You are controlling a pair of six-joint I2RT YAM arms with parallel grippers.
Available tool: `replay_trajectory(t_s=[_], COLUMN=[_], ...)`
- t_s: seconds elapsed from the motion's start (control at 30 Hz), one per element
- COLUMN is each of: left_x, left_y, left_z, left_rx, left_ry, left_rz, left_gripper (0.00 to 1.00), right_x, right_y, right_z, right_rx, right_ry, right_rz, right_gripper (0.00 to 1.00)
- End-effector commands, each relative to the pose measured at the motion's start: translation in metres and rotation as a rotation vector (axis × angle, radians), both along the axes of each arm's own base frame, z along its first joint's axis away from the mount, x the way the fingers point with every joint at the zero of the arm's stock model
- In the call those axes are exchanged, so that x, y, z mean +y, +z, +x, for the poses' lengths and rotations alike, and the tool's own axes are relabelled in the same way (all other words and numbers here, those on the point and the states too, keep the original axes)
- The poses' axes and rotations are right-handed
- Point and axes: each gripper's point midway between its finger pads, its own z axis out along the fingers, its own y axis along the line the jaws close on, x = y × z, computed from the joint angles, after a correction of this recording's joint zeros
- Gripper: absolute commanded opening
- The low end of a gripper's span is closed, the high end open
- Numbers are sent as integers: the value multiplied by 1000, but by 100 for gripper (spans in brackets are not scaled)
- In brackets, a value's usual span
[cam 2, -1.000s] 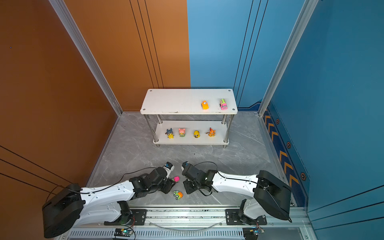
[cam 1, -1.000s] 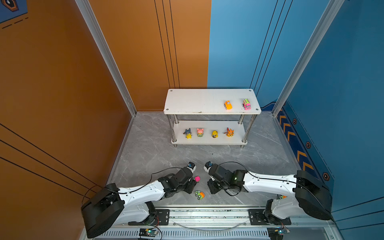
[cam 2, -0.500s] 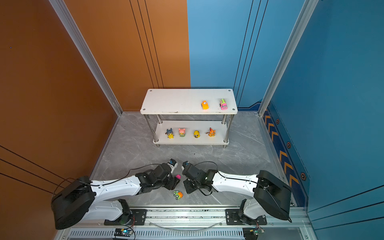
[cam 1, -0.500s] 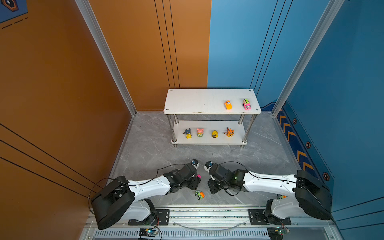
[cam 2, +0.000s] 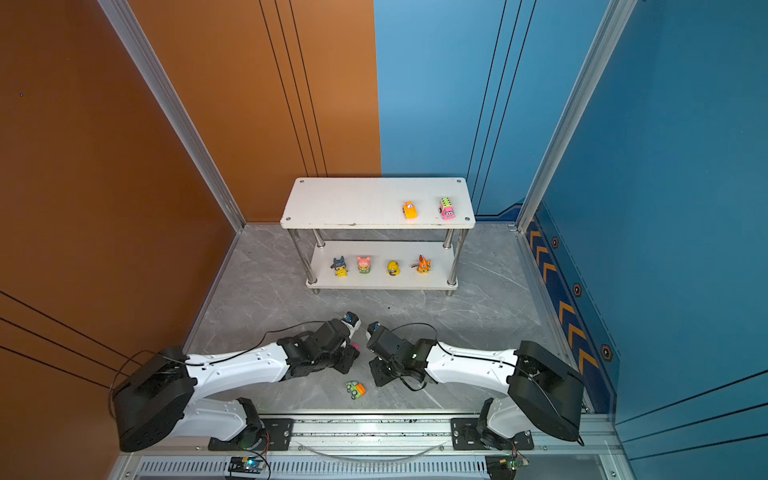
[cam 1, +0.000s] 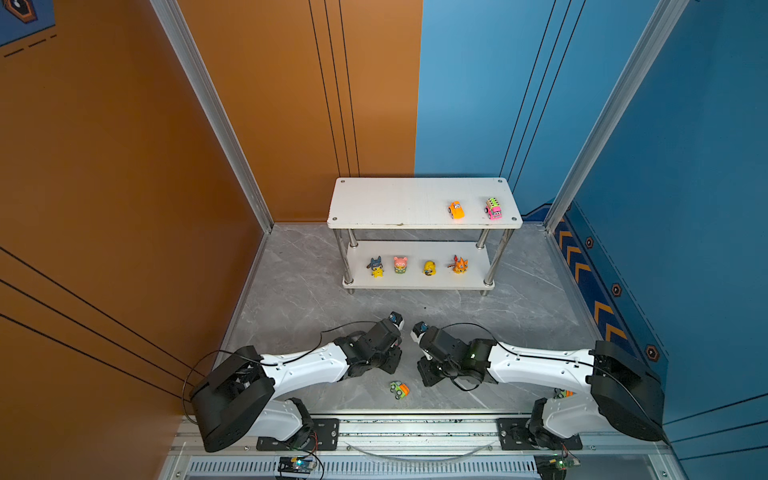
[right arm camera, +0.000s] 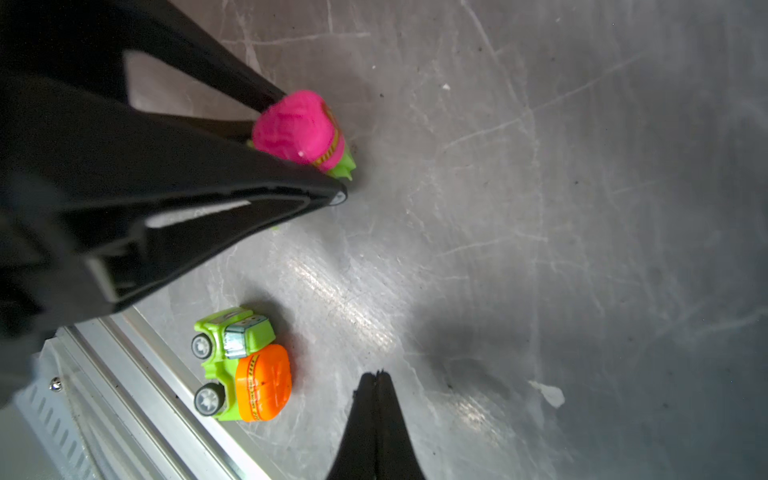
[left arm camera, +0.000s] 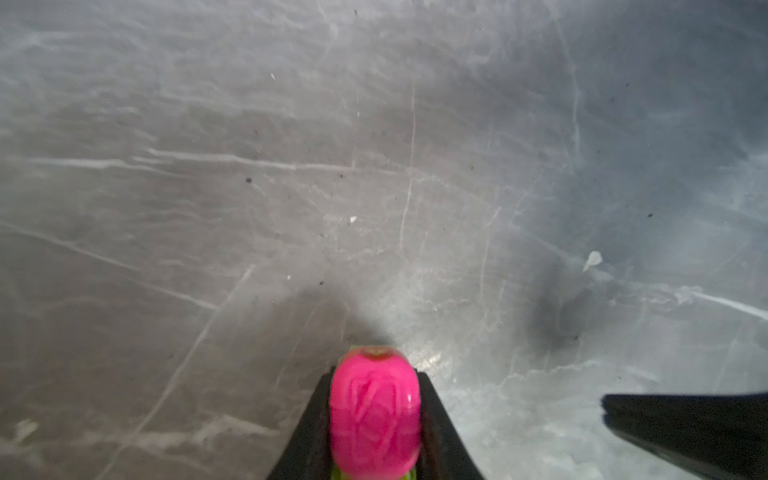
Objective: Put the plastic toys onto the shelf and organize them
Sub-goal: 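Lift the pink-fronted car with the left gripper up over the top shelf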
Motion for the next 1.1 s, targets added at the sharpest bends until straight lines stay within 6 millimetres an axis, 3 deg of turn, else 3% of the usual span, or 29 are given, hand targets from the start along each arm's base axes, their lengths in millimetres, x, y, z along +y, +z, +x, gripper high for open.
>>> replay_trajectory(t_s=[0.0, 0.17, 0.27, 0.4, 0.63, 0.77, 0.93, 1.07], left_x=[8, -9, -29, -48, -73, -70, -63, -56], left_y=[72, 207, 261, 313, 345, 358, 356, 345], left_z=[19, 50, 68, 103, 172, 206, 230, 238], left_rx=[-108, -337, -430, -515, -531, -532, -512, -481], left_ry=[85, 118, 127, 168, 196, 247, 294, 326], left_rz=[20, -32, -62, -95, -98, -122, -161, -159], left_gripper=[21, 17, 13, 11, 10, 10, 10, 9], right_x=[-9, -14, -16, -21, -23, -24, -29, -29], right_y=[3, 1, -1, -6, -13, -16, -18, -19], right_z=[2, 3, 2, -1, -3, -4, -3, -1], right_rx=[-25, -38, -37, -32, -26, -21, -25, -23], right_ry=[-5, -13, -15, -20, -24, -35, -49, -53], right_rz=[-3, -2, 1, -7, 6, 14, 7, 6], right_gripper=[0, 0, 0, 0, 0, 0, 0, 0])
